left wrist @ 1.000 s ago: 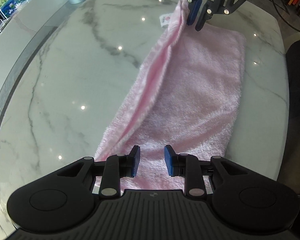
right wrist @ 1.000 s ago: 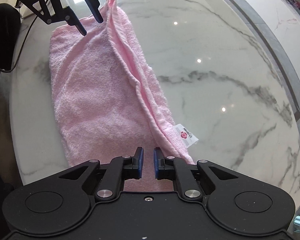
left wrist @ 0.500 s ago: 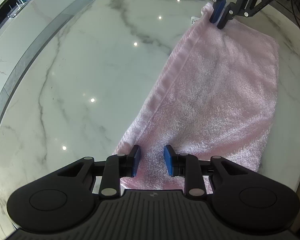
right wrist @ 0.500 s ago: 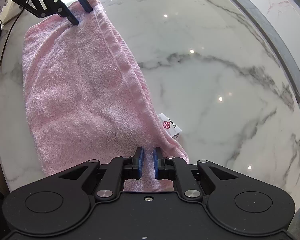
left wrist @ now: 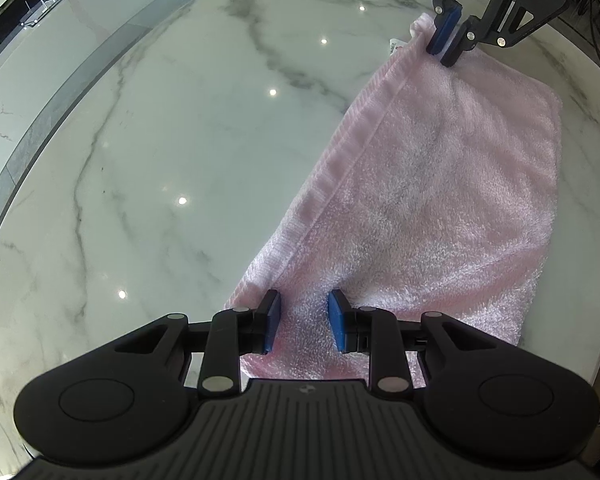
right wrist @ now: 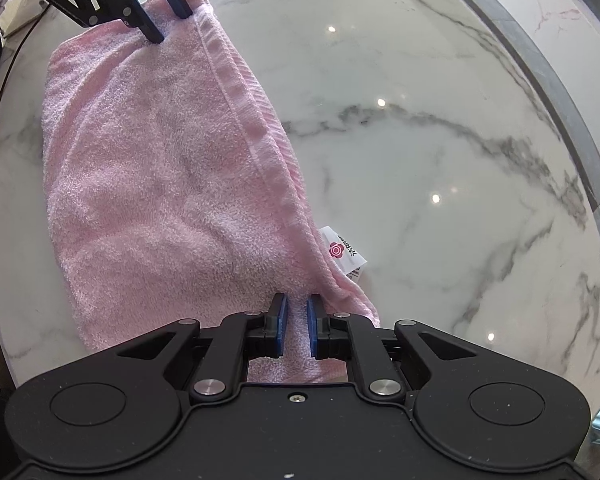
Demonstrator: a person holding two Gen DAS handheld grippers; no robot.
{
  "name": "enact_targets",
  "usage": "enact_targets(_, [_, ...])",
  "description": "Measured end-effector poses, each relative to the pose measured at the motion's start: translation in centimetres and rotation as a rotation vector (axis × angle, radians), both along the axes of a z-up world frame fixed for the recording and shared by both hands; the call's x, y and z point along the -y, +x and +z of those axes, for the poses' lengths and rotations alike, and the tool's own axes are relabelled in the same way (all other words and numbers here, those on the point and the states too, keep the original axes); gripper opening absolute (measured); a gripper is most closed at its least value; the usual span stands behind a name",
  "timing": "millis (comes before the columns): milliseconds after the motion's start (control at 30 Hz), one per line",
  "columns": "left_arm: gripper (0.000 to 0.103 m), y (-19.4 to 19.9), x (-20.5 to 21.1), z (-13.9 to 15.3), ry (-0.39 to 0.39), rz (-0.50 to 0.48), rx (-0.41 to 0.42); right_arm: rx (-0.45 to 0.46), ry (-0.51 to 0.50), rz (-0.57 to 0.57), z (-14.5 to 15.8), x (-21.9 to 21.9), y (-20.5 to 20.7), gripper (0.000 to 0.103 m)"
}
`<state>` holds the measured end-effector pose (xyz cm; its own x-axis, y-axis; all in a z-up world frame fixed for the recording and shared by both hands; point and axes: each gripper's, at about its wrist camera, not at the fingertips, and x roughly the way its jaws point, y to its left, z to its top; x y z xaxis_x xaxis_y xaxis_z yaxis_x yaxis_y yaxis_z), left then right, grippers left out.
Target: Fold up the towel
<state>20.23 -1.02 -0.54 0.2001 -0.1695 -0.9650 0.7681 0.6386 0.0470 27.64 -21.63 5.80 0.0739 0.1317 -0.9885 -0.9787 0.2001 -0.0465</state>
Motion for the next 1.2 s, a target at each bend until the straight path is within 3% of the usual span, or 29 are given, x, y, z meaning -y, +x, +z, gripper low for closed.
enact_targets(233, [0.026, -0.4, 0.4, 0.3, 0.026, 0.032, 0.014, 0.038, -0.016, -0.033, 0.2, 0.0, -0.7, 0.011])
enact_targets(333, [0.026, -1.3, 0.5, 1.1, 0.028, 0.061, 0.026, 0.072, -0.037, -0.057, 0.5, -0.1, -1.4, 0.02])
enact_targets(367, [0.026, -1.7, 0.5, 1.5, 0.025, 0.07, 0.029, 0.086, -0.048, -0.063, 0.6, -0.1, -1.7, 0.031])
enact_targets(400, [0.026, -2.0, 0.4, 1.9, 0.016, 0.078, 0.029, 0.092, -0.052, -0.063, 0.9, -0.1, -2.1, 0.05])
enact_targets(467, [0.042, -3.2, 0.2, 3.3, -0.009, 0.104, 0.046, 0.083, -0.041, -0.063, 1.8, 0.2, -3.2, 0.066])
enact_targets(800, [0.065, -9.5, -0.2, 8.8, -0.074, 0.272, 0.179, 0.04, 0.096, -0.159, 7.7, 0.1, -9.5, 0.069])
enact_targets(867, [0.069, -10.6, -0.2, 9.8, -0.086, 0.307, 0.201, 0.026, 0.131, -0.195, 8.4, 0.1, -10.6, 0.076])
enact_targets(900, [0.069, -11.1, -0.2, 10.3, -0.093, 0.321, 0.212, 0.019, 0.15, -0.215, 8.4, -0.4, -10.8, 0.087])
enact_targets(967, [0.073, -12.1, -0.1, 11.3, -0.1, 0.338, 0.234, -0.004, 0.2, -0.263, 9.5, -0.3, -12.1, 0.096])
enact_targets(1200, [0.079, -14.8, 0.2, 15.0, -0.174, 0.371, 0.309, -0.019, 0.339, -0.367, 13.9, 0.3, -15.2, 0.1])
